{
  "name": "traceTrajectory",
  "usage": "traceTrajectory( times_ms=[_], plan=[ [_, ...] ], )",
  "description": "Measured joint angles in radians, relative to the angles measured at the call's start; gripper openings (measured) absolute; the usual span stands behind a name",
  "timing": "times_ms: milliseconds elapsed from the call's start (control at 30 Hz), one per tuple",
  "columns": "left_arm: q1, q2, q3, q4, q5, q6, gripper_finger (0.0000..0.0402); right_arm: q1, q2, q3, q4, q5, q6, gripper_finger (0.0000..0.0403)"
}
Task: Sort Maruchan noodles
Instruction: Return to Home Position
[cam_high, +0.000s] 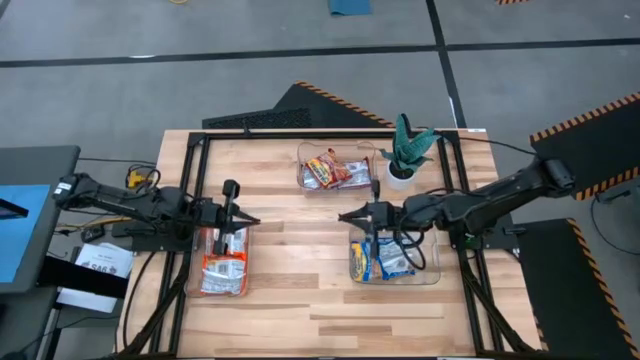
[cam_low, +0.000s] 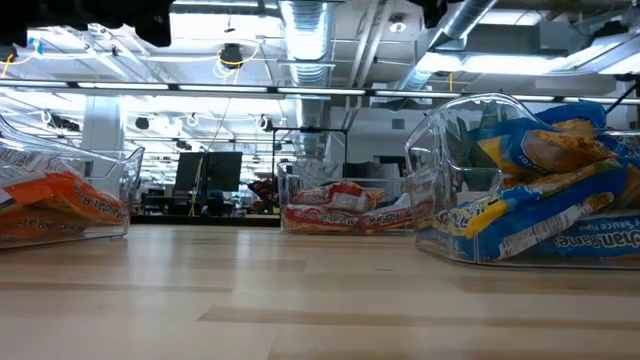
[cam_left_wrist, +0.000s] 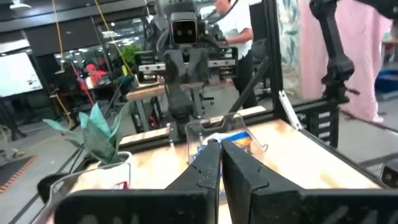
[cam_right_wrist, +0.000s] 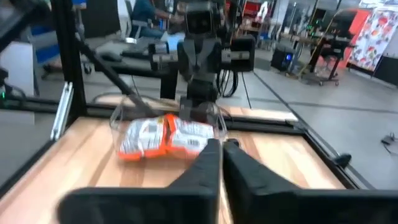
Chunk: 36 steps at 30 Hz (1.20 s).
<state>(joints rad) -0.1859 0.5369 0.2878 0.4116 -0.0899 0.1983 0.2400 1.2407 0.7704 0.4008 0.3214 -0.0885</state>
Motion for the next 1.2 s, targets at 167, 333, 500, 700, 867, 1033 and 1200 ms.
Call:
traceTrajectory(
  times_ms=[167,333,500,700,867,1033,1200],
  plan=[
    [-0.036,-0.025,-0.001,-0.069,-0.009,0.032,0.0000,-0.007,-0.084,0.000,-0.134,0.042,0.036,0.0020],
    [-0.044,-0.081,-0.031,-0.067,-0.009,0.029,0.0000,0.021,-0.161,0.000,-0.194,0.086,0.036,0.0018],
    [-0.041,-0.200,-0.158,0.011,0.000,0.025,0.0000,0.057,-0.214,0.000,-0.237,0.152,0.045,0.0018],
    [-0.041,-0.434,-0.192,-0.164,0.000,0.002,0.0000,0.069,-0.235,0.000,-0.308,0.155,0.105,0.0018],
    [-0.039,-0.535,-0.193,-0.329,-0.010,-0.060,0.0000,0.074,-0.265,0.000,-0.427,0.154,0.143,0.0018],
    [-0.033,-0.535,-0.259,-0.257,0.009,-0.065,0.0000,0.088,-0.323,-0.002,-0.556,0.152,0.221,0.0019],
    [0.027,-0.533,-0.276,-0.233,0.051,-0.071,0.0000,0.143,-0.377,0.000,-0.633,0.152,0.246,0.0018]
  ],
)
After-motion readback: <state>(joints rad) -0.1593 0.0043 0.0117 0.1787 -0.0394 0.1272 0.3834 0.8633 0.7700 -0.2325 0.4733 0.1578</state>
